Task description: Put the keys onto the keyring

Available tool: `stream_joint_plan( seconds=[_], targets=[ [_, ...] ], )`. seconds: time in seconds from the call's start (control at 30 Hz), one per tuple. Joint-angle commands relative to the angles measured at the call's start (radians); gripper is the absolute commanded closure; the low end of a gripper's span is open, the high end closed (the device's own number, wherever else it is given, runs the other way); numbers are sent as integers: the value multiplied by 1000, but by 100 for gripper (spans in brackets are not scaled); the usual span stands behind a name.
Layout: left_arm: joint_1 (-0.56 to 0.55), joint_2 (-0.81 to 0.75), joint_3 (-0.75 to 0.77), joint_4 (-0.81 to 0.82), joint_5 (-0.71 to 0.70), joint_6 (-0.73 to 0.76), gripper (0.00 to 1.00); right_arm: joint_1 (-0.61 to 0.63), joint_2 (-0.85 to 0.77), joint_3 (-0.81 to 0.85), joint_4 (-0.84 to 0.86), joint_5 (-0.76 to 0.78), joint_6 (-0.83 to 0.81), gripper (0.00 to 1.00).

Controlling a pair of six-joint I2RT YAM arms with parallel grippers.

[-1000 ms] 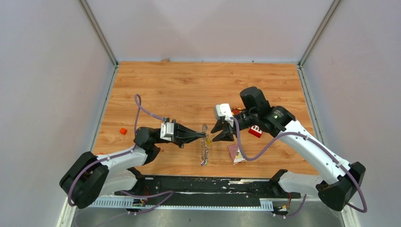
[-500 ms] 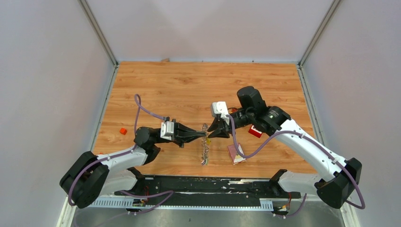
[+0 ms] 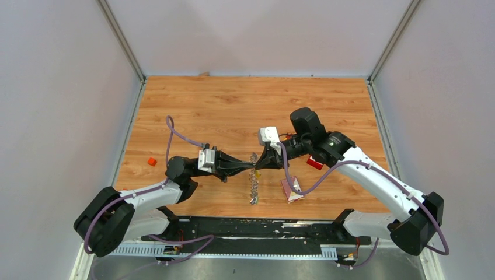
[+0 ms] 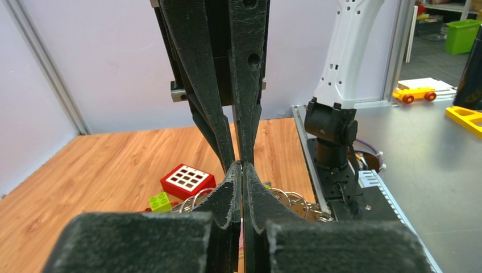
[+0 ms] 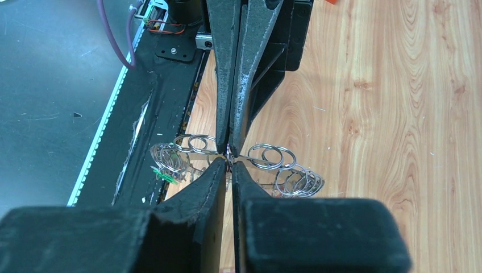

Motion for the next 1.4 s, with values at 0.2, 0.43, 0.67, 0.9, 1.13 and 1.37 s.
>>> stream_joint_plan(
  seconds=[0.2, 0.43, 0.67, 0.9, 1.13, 1.37],
  targets=[
    [5, -6, 12, 33, -31, 24, 100, 11, -26, 56, -42, 59, -38, 100],
    [19, -38, 66, -177, 0, 160, 78, 117, 69, 284, -356, 350, -124, 100],
    [22, -32, 98, -300, 2, 221, 52, 213, 164, 446, -548, 578, -147, 100],
    [22, -19, 91, -294, 8, 226, 54, 258, 232, 532, -627, 676, -159, 100],
    [21, 30, 57, -145, 25, 163, 63, 301, 269, 555, -633, 765, -170, 100],
    [21, 61, 51, -70, 33, 118, 64, 321, 289, 570, -630, 798, -172, 100]
  ],
)
